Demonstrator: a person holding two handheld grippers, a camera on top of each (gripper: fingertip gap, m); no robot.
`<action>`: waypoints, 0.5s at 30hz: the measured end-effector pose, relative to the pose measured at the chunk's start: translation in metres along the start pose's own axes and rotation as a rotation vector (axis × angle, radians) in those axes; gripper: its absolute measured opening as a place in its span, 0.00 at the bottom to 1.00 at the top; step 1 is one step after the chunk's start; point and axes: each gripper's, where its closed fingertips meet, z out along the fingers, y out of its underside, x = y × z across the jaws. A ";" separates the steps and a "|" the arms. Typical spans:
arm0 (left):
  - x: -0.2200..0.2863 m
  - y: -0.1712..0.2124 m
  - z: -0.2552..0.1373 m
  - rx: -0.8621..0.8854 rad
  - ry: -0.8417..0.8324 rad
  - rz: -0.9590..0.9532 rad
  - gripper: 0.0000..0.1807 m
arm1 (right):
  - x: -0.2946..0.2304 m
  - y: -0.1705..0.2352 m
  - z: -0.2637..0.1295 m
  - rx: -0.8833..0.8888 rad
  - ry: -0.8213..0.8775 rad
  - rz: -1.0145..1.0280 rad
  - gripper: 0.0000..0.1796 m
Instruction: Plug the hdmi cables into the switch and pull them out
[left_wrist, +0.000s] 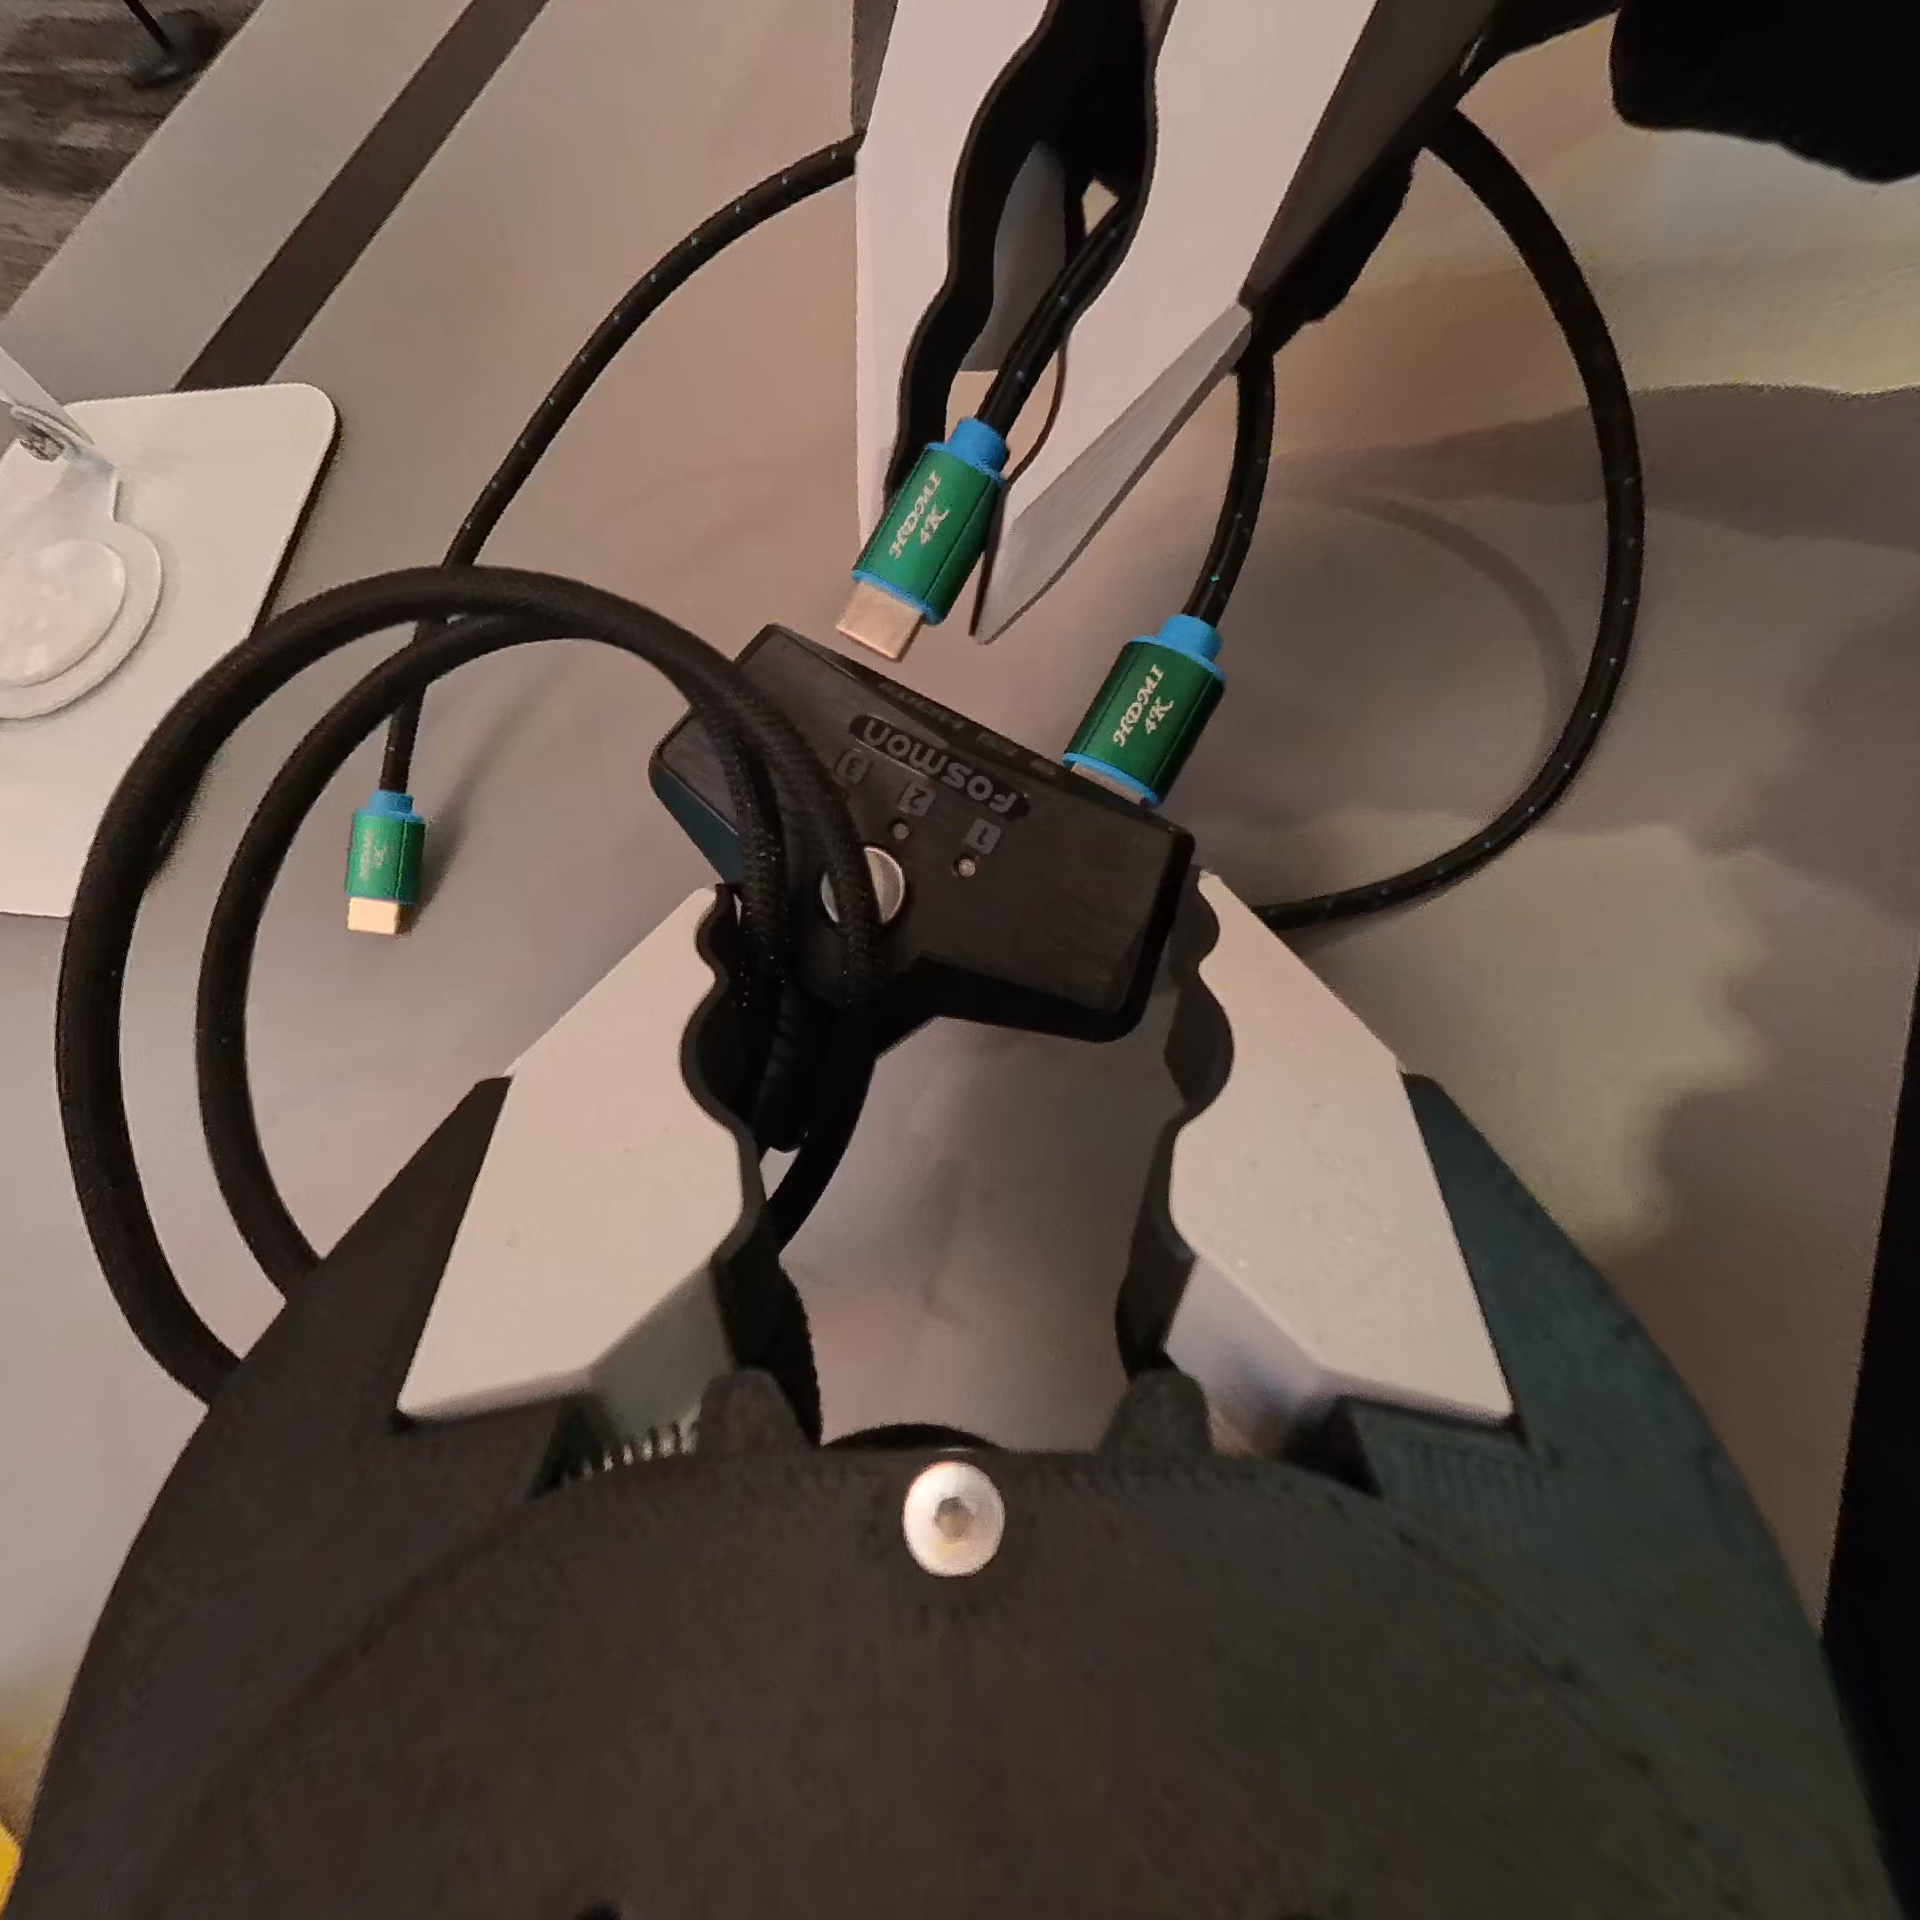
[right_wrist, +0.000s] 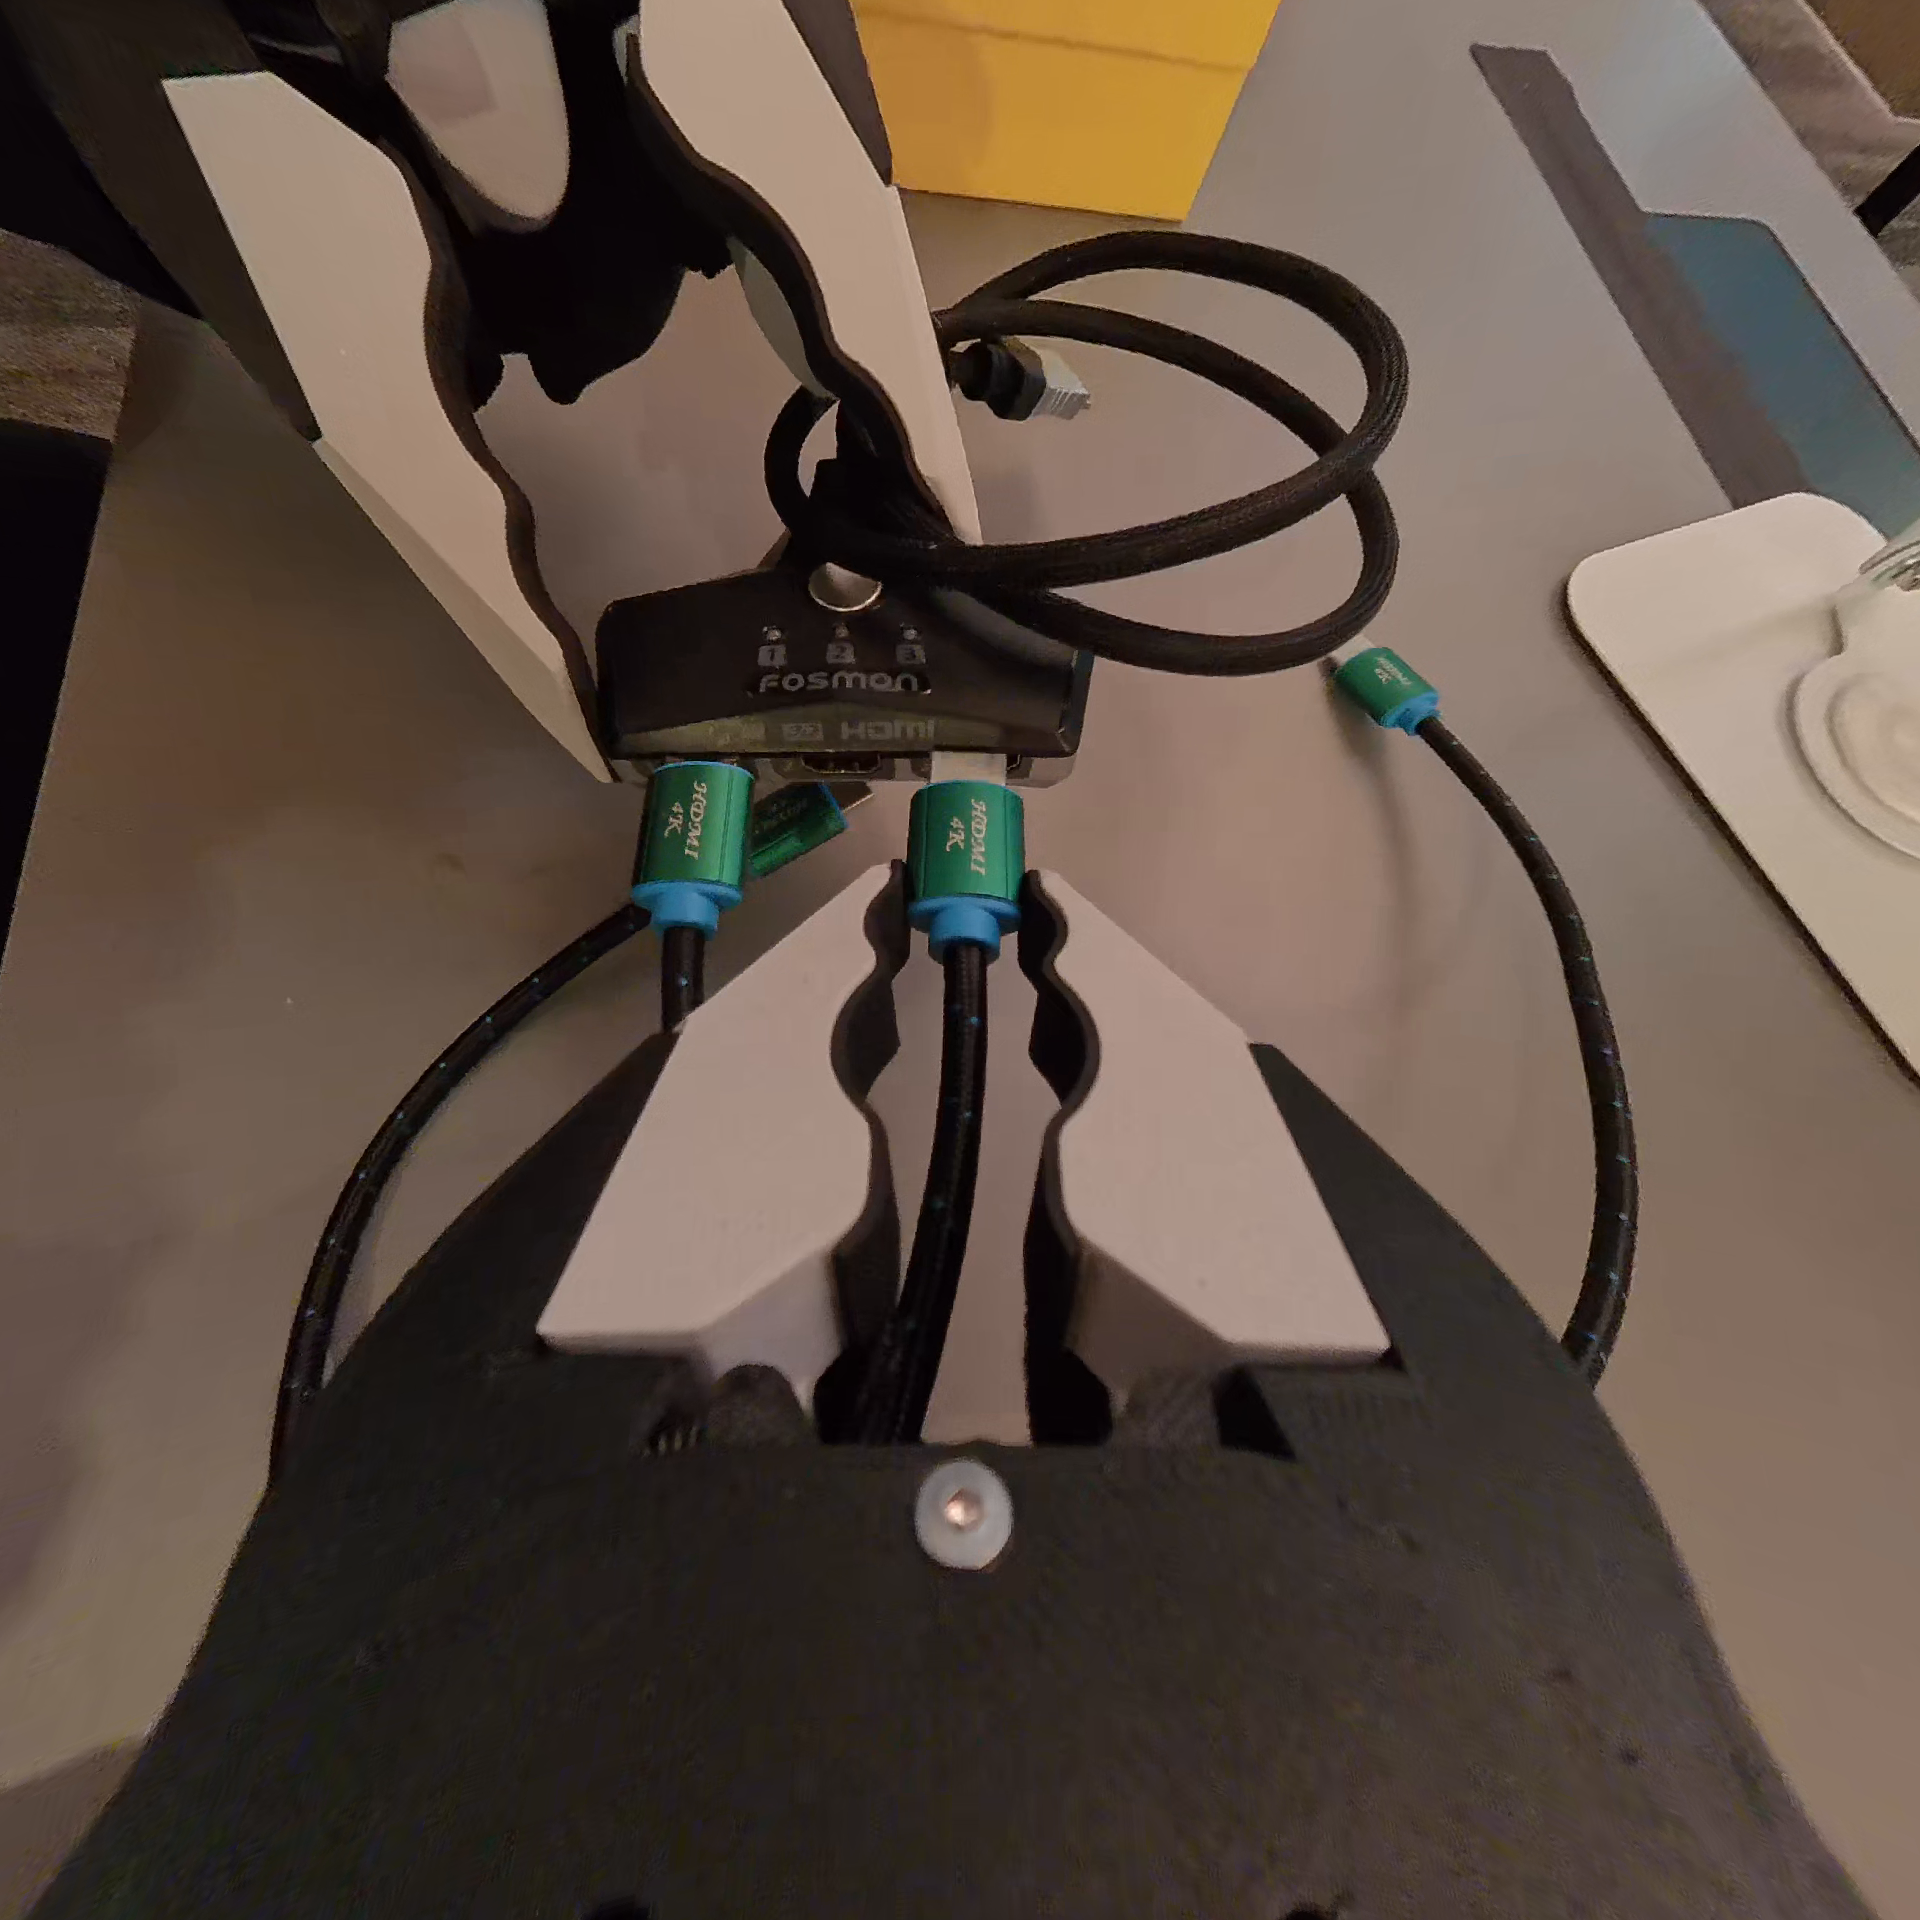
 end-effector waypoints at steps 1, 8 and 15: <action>0.001 0.000 0.001 -0.002 0.001 0.001 0.45 | 0.000 0.001 0.001 0.001 -0.001 0.009 0.10; 0.002 0.003 0.005 -0.018 -0.007 0.013 0.44 | 0.001 0.016 0.010 -0.046 -0.012 0.029 0.10; 0.011 -0.011 -0.003 0.085 0.057 0.007 0.15 | 0.004 0.017 0.013 -0.010 -0.001 0.027 0.10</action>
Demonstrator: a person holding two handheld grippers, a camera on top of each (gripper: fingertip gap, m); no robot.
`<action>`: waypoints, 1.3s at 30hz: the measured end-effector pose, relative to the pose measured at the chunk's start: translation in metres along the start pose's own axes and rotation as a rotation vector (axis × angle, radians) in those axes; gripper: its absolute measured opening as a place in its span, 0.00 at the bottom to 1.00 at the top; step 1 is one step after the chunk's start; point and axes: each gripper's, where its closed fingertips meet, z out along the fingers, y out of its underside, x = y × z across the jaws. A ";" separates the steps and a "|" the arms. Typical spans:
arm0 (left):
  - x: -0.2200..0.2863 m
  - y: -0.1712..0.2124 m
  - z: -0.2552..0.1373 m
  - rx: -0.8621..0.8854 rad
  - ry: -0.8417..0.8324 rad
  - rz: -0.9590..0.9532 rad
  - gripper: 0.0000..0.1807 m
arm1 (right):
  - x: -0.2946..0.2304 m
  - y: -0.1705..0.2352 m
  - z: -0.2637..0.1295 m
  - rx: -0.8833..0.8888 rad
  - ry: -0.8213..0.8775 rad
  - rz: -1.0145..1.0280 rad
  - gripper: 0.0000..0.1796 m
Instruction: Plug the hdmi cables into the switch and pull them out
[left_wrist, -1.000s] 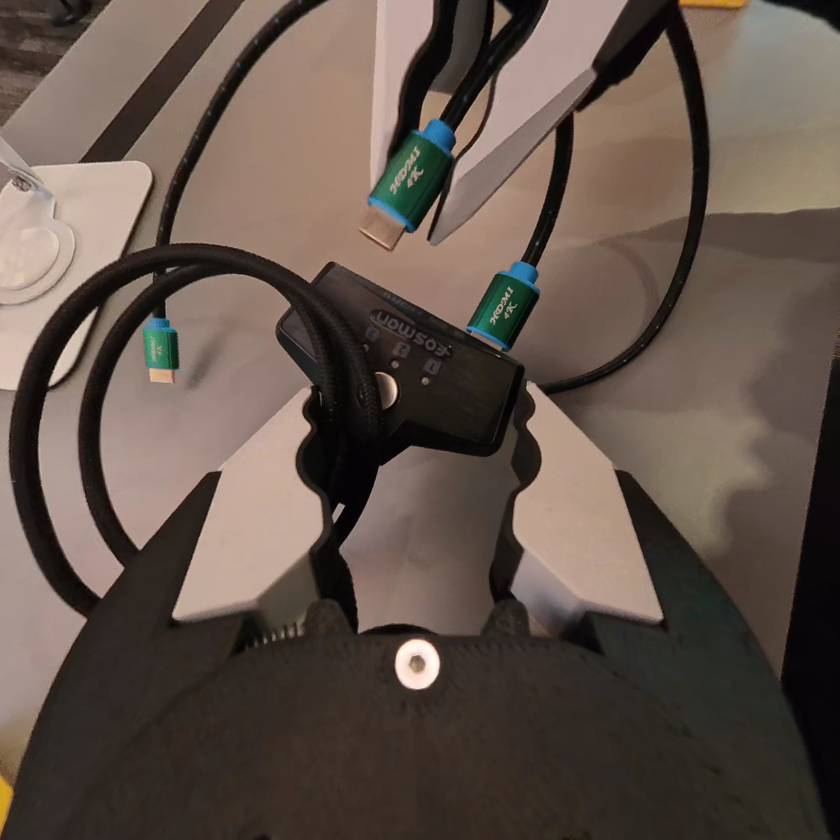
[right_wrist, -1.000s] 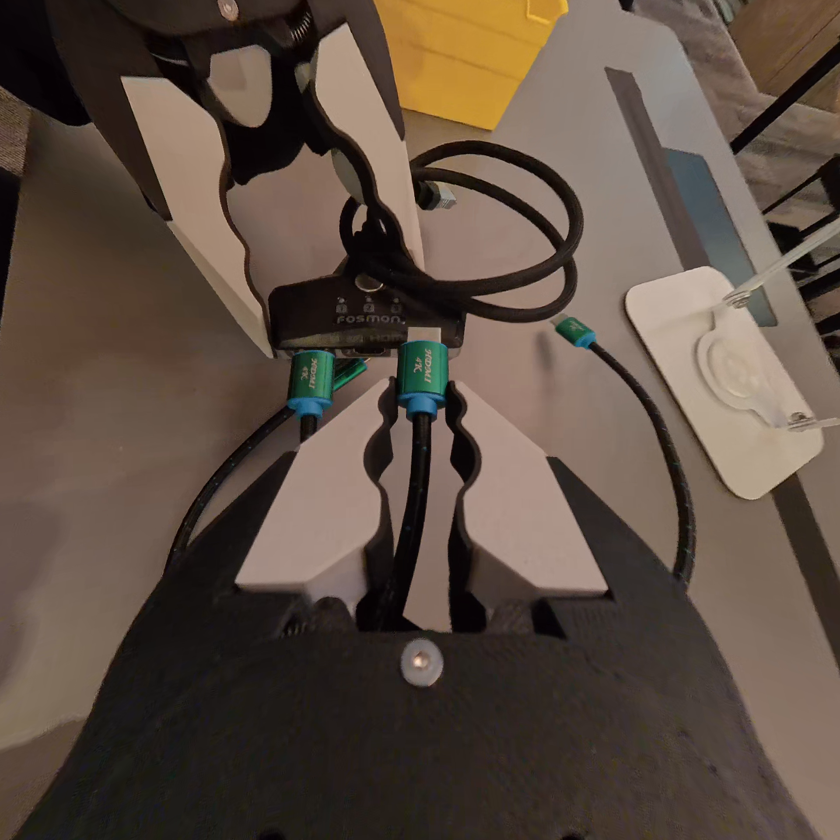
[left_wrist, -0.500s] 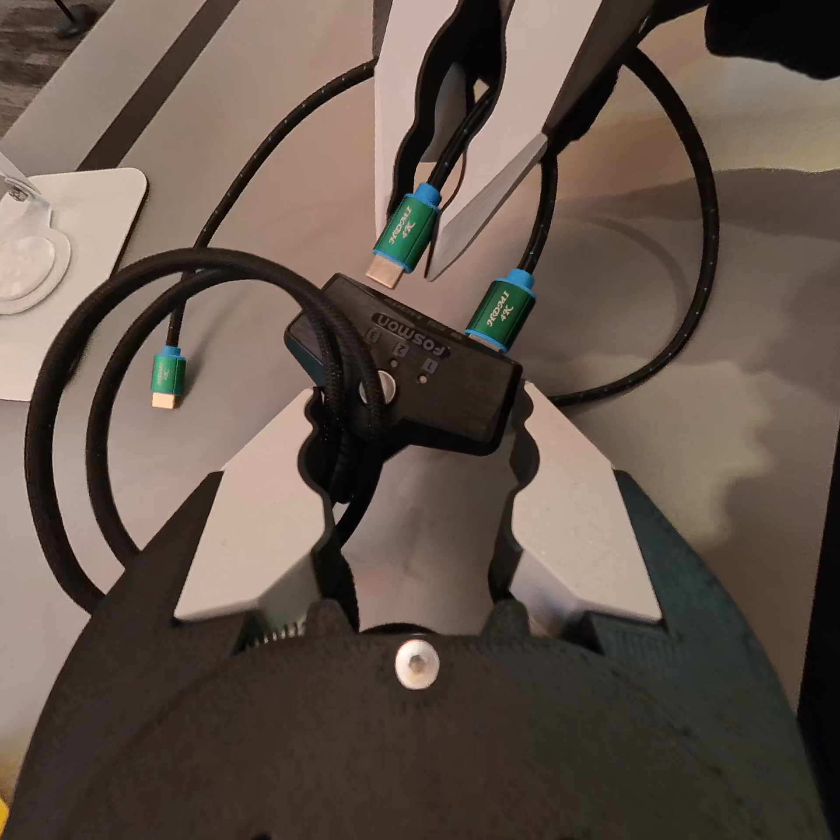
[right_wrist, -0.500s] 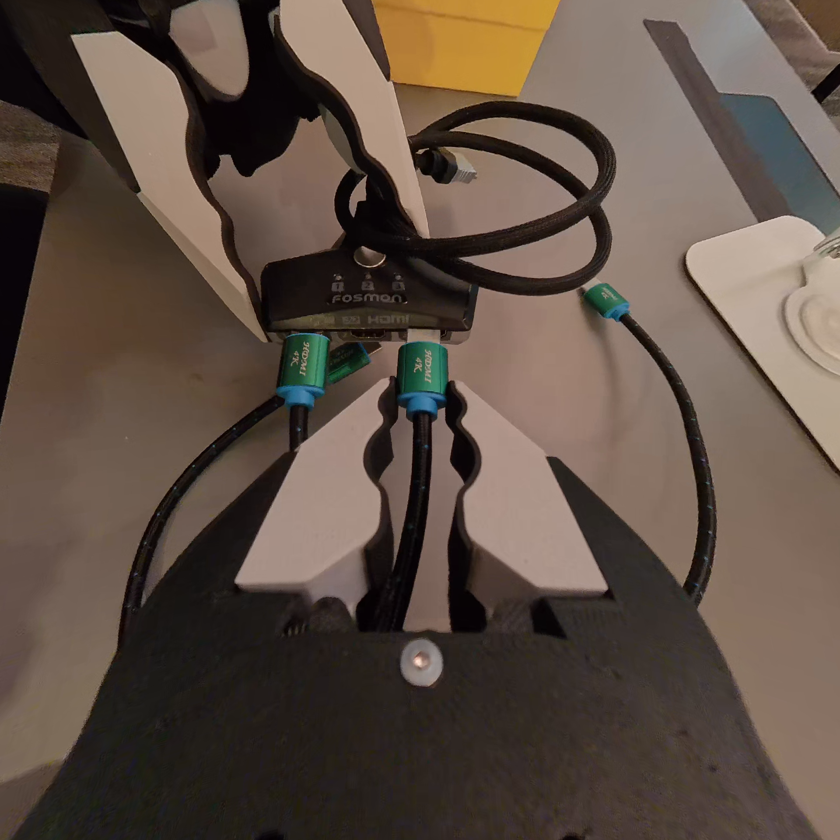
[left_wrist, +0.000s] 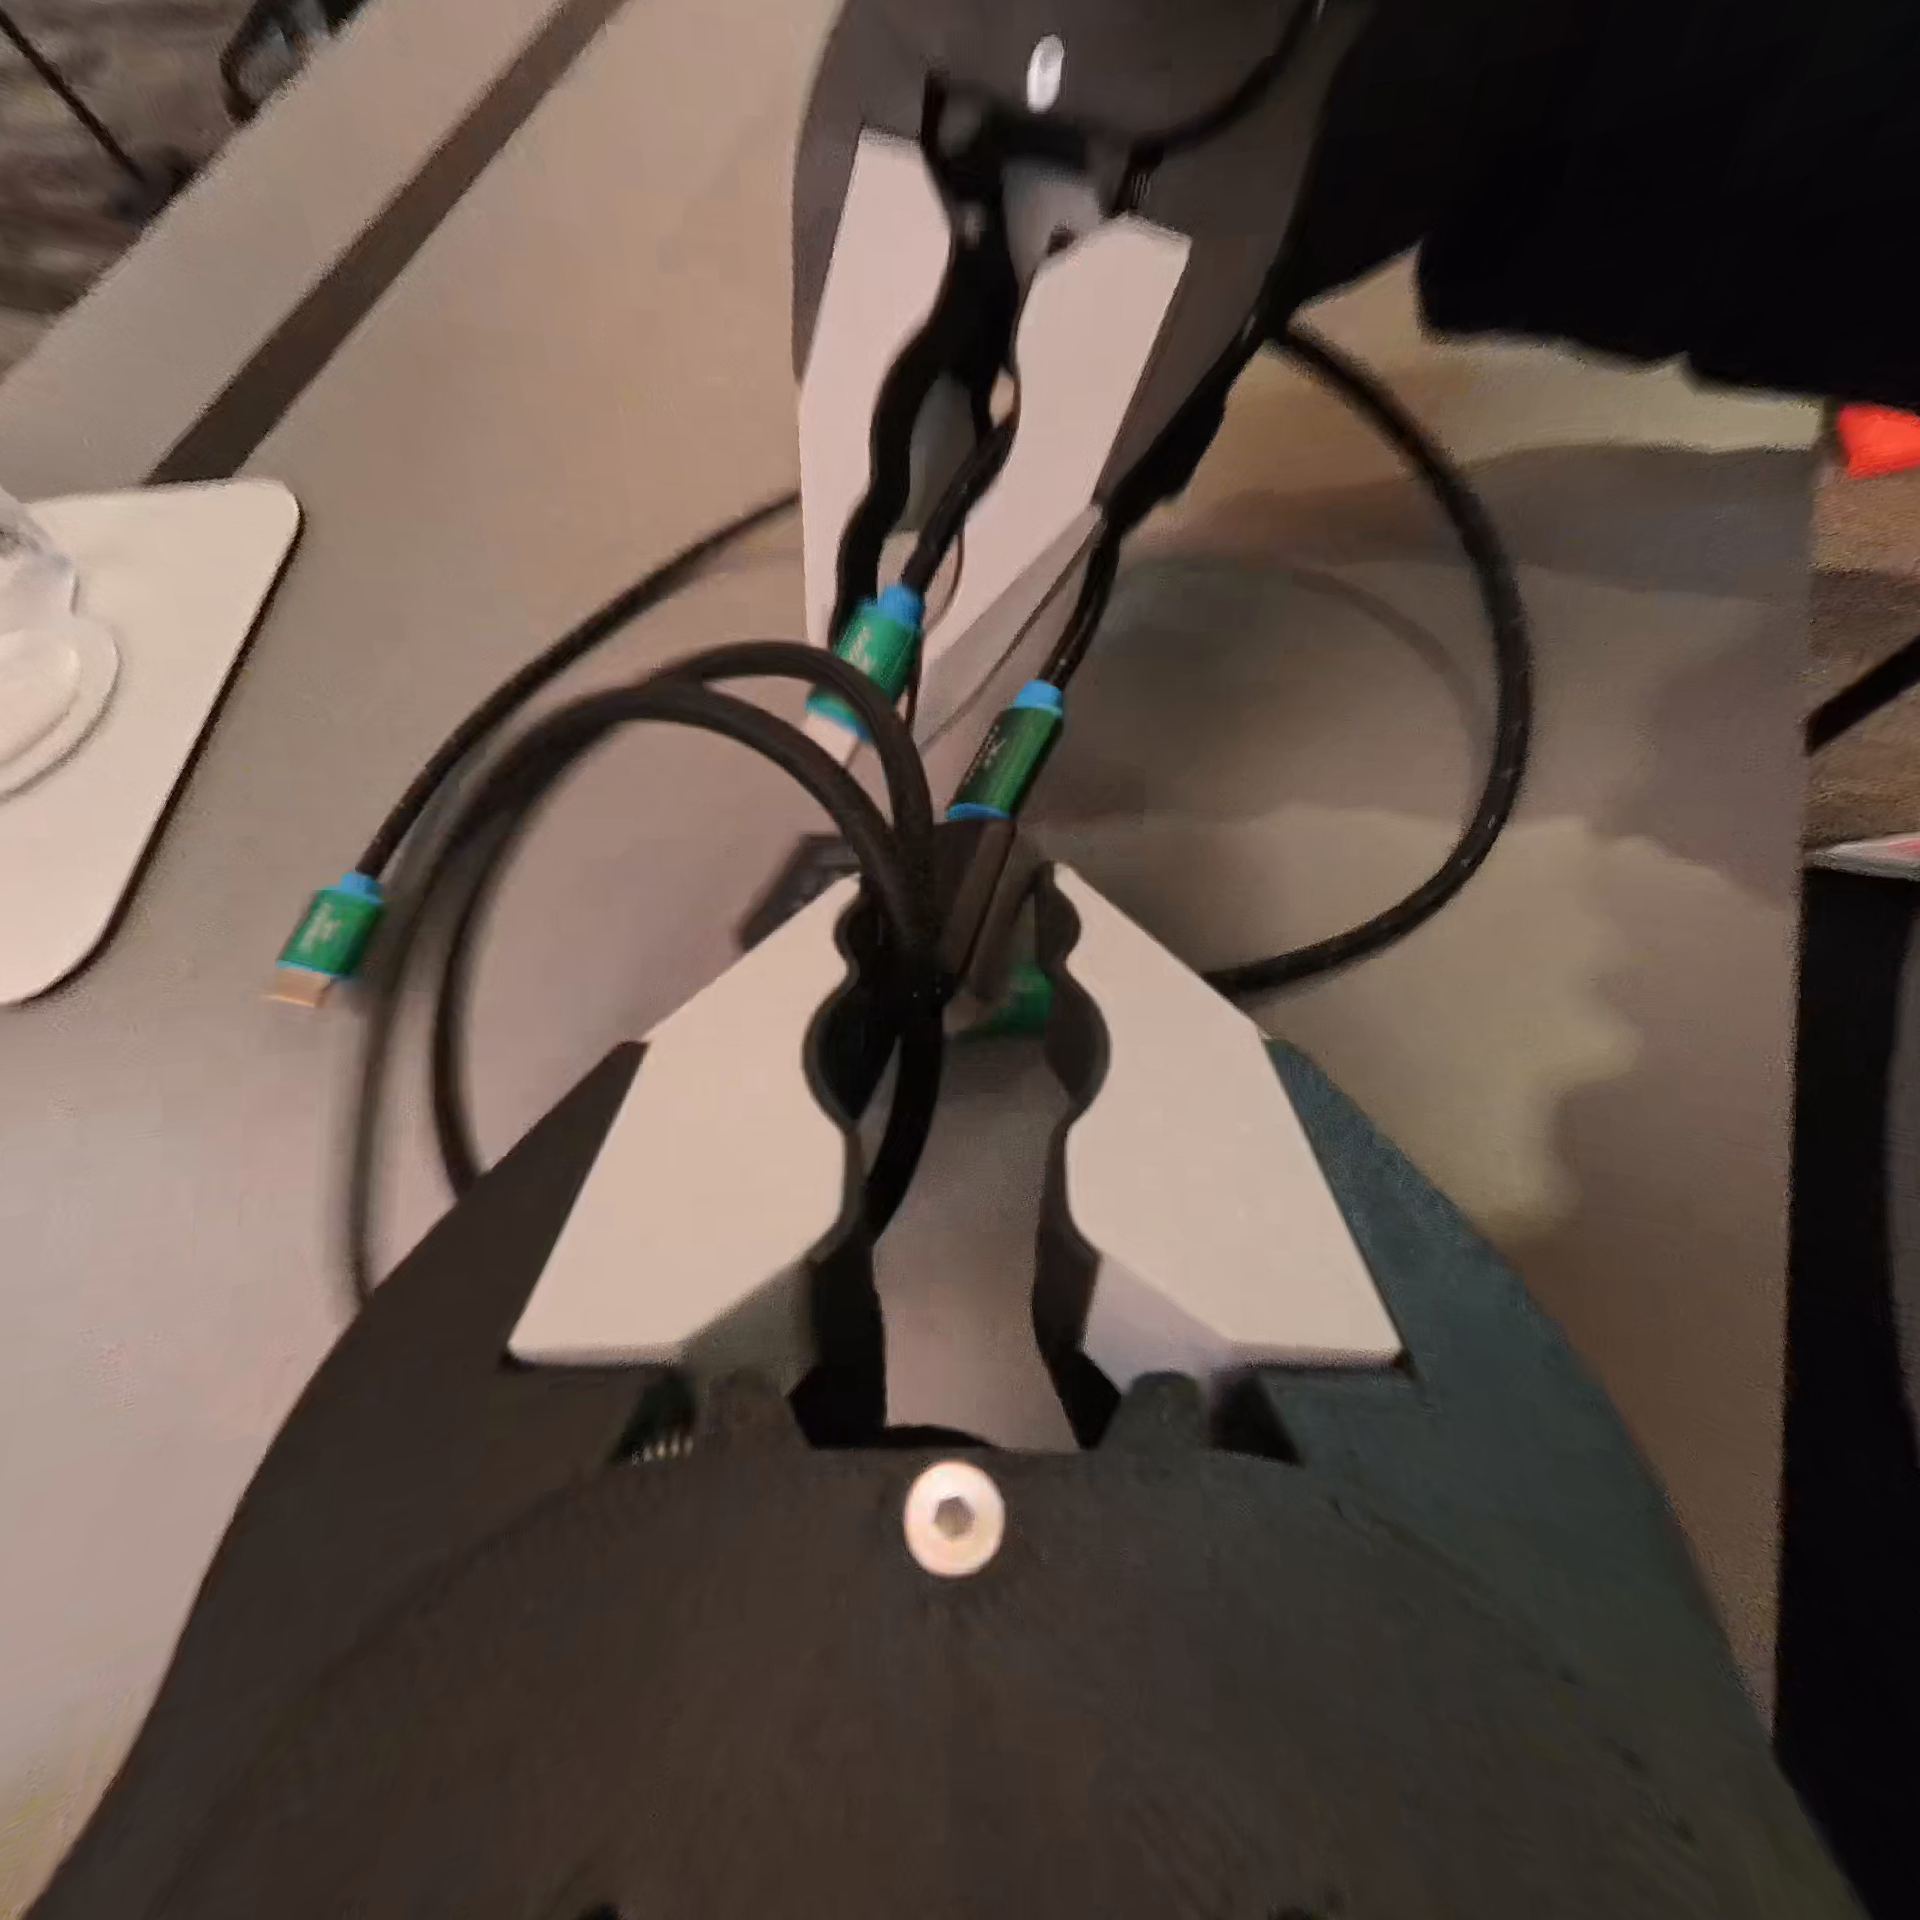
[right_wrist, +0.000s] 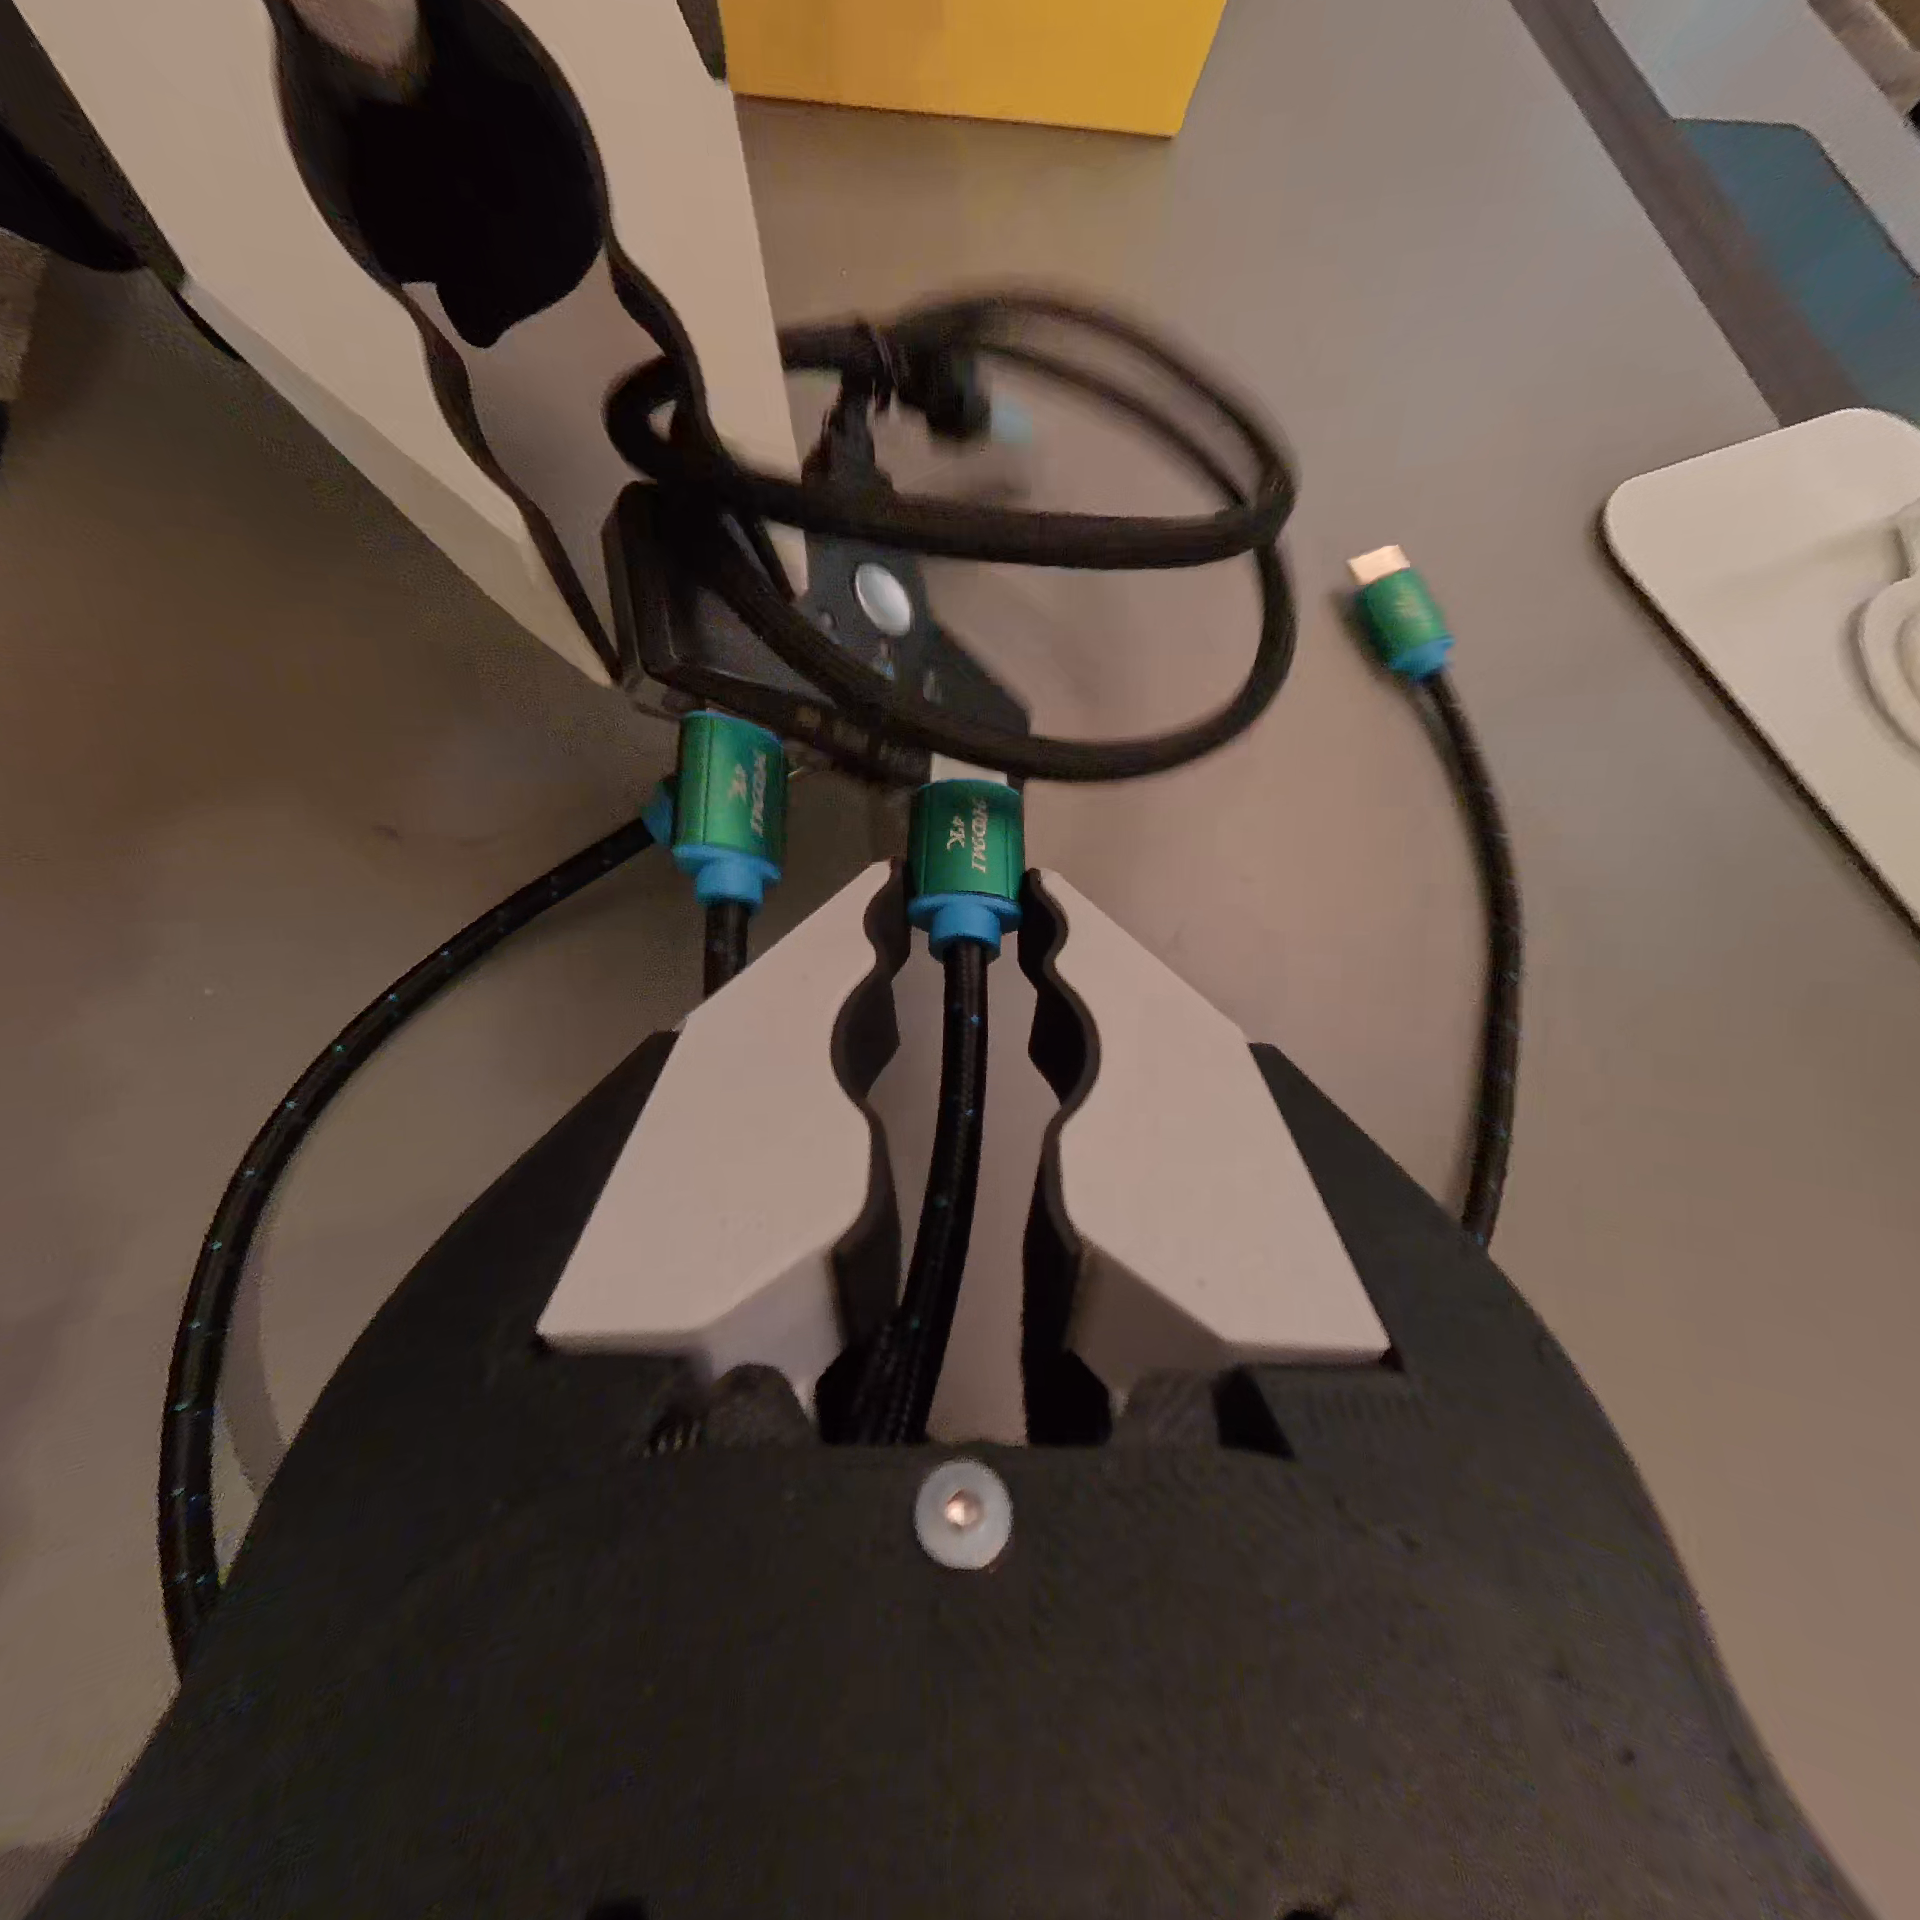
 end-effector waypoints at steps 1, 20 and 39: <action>0.001 -0.001 0.001 -0.001 0.005 -0.007 0.13 | -0.002 0.000 0.002 0.005 -0.018 0.007 0.10; -0.011 0.068 0.043 -0.519 0.140 -0.124 0.72 | -0.006 0.028 0.014 0.003 -0.046 0.071 0.10; -0.020 0.059 0.044 -0.496 0.134 -0.115 0.45 | 0.007 0.026 -0.002 0.081 -0.034 0.127 0.10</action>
